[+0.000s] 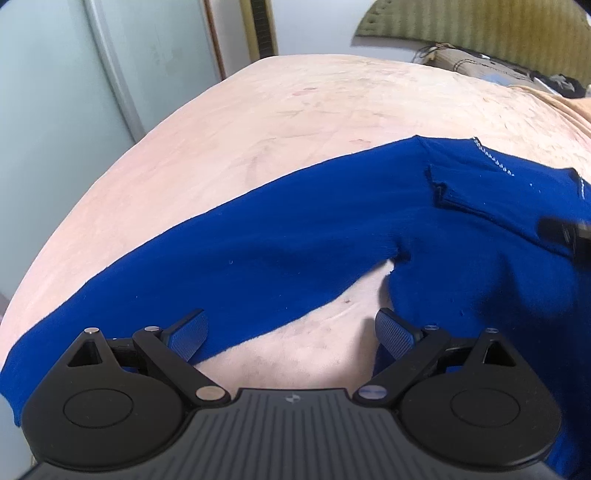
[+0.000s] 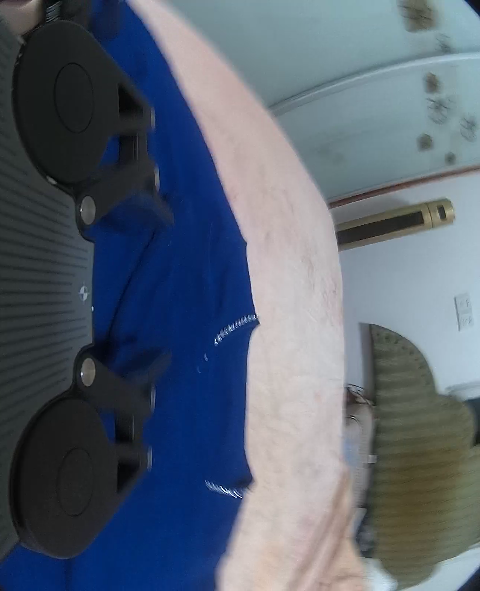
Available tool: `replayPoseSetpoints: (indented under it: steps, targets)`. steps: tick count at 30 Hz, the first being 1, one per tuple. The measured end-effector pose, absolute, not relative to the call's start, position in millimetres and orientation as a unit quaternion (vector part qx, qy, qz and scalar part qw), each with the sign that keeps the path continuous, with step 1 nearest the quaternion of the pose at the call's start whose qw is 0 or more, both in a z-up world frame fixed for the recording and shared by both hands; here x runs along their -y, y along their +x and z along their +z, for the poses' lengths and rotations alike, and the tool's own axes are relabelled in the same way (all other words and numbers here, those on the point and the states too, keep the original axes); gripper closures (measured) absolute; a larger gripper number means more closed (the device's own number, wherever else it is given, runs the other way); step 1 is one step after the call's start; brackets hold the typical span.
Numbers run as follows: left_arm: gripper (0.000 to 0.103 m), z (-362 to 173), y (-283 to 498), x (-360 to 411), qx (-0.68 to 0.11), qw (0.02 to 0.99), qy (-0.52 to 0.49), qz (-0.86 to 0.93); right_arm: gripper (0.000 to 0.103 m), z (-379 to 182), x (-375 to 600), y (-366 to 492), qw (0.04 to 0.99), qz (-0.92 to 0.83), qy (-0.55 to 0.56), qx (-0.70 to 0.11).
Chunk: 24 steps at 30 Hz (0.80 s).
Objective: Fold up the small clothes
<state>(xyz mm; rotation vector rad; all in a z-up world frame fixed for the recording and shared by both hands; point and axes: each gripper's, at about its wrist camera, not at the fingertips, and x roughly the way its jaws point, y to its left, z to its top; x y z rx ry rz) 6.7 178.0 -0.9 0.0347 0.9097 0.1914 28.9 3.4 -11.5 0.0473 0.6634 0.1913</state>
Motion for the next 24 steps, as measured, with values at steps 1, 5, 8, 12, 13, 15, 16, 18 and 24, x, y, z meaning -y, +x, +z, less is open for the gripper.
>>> replayPoseSetpoints:
  steps: [1, 5, 8, 12, 13, 15, 16, 18, 24]
  targets:
    - [0.005, -1, 6, -177, -0.441, 0.893, 0.012, 0.094, 0.009, -13, -8, 24, 0.940, 0.075, -0.008, -0.332]
    - [0.005, -3, 4, -168, -0.451, 0.885, 0.016, 0.110, 0.002, -9, 3, 1, 0.945, 0.046, -0.036, -0.323]
    - [0.005, -3, 1, -159, -0.454, 0.882, 0.030, 0.122, 0.001, -7, 19, -17, 0.946, 0.030, -0.030, -0.322]
    - [0.005, -1, -3, -151, -0.463, 0.877, 0.033, 0.126, 0.000, -9, 54, -21, 0.946, 0.028, -0.016, -0.323]
    - [0.005, -1, -5, -149, -0.466, 0.875, 0.034, 0.127, 0.000, -10, 59, -26, 0.946, 0.033, -0.006, -0.323]
    - [0.005, 1, -8, -147, -0.466, 0.874, 0.038, 0.133, 0.000, -12, 70, -32, 0.944, 0.046, 0.010, -0.327]
    - [0.005, 3, -10, -146, -0.464, 0.874, 0.041, 0.137, 0.000, -12, 74, -36, 0.943, 0.049, 0.014, -0.328]
    - [0.005, 5, -14, -144, -0.459, 0.875, 0.046, 0.146, 0.000, -13, 78, -43, 0.945, 0.045, 0.007, -0.324]
    - [0.005, 9, -21, -148, -0.457, 0.873, 0.043, 0.167, 0.000, -12, 87, -55, 0.949, 0.048, 0.005, -0.311]
